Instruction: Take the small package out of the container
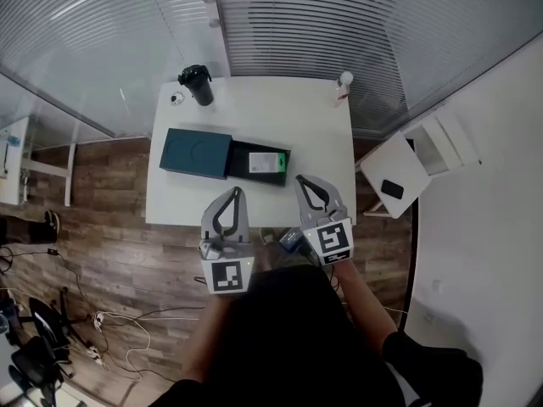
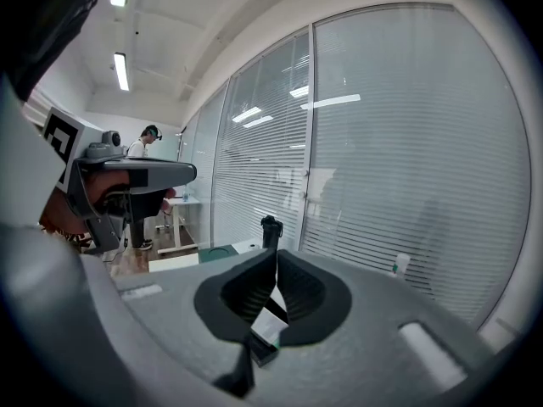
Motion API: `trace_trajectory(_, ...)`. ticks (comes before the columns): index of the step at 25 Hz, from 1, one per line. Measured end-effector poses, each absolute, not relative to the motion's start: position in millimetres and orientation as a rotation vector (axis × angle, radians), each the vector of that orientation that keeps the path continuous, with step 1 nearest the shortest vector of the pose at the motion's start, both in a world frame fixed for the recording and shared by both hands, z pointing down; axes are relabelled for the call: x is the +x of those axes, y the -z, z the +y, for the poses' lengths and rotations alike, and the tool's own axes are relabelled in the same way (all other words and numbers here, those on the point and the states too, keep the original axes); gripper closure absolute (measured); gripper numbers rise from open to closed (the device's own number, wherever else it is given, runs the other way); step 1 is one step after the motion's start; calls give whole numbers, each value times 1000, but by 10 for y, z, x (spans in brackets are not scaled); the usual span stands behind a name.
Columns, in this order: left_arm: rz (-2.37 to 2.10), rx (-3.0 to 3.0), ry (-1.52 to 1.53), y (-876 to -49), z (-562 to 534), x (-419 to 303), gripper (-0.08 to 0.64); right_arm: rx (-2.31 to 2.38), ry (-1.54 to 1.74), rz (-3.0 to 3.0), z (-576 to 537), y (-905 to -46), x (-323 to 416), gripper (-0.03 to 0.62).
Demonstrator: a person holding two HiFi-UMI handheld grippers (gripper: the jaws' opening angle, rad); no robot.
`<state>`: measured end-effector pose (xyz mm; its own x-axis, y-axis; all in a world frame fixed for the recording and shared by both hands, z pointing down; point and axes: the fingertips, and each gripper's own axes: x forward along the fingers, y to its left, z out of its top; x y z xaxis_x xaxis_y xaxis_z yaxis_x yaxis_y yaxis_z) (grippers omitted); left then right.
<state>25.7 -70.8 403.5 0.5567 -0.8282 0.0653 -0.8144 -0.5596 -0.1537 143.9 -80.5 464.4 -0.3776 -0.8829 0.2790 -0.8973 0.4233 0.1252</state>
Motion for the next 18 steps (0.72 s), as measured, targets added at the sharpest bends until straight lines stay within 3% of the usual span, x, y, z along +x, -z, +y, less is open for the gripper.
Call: trace_trajectory(18,1489,-2740,148,-4346,-1048,237,561,1116,-233,-2256,-1371,-5785,1495,591)
